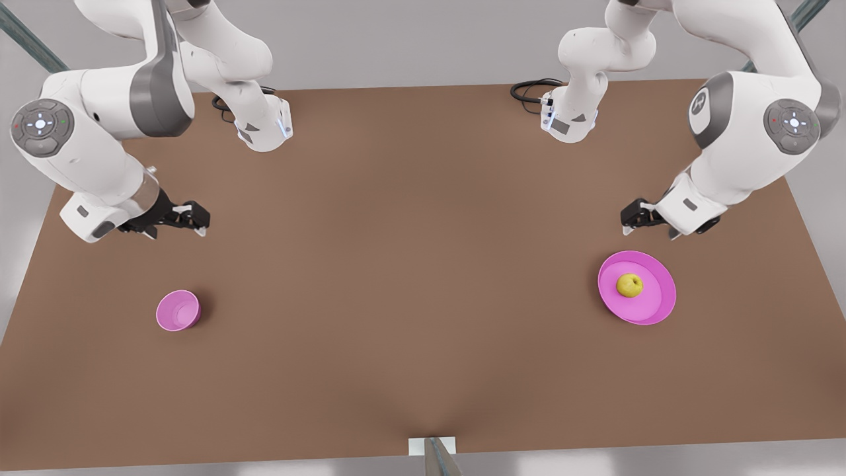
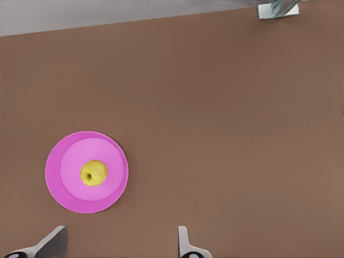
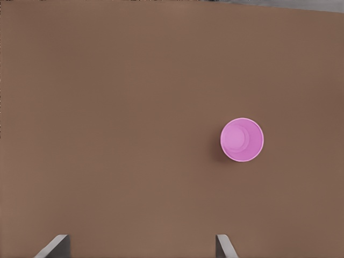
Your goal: Use the left arm to pick up the apple from the plate, transfer it to the gripper of the right arm, and then use the right arm to place it into the bowl
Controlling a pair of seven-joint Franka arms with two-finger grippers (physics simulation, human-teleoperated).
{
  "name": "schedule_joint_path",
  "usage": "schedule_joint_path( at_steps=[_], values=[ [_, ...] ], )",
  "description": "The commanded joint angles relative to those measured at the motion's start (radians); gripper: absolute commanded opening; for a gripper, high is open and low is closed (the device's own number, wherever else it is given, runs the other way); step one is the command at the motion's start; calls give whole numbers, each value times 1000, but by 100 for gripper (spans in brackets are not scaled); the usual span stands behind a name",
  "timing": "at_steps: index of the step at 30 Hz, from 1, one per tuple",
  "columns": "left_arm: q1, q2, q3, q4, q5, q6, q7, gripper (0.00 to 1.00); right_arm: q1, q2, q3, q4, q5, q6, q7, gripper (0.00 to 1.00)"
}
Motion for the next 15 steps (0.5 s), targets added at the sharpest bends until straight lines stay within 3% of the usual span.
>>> schedule_joint_path(
  at_steps=[1, 4, 6, 12, 15],
  values=[
    [0, 4, 0, 0, -3, 57, 20, 100, 8, -2, 5, 1, -1, 39, 84, 100],
    [46, 90, 33, -67, -3, 253, 14, 100, 5, -2, 11, 1, -2, 36, 84, 100],
    [46, 105, 68, -230, -6, 489, 14, 100, 5, -2, 13, 1, -2, 36, 84, 100],
    [53, 147, 112, -450, -26, 741, 20, 100, 4, -2, 11, 1, -2, 34, 84, 100],
    [66, 201, 145, -460, -163, 747, 162, 100, 4, -2, 11, 1, -2, 34, 84, 100]
  ],
)
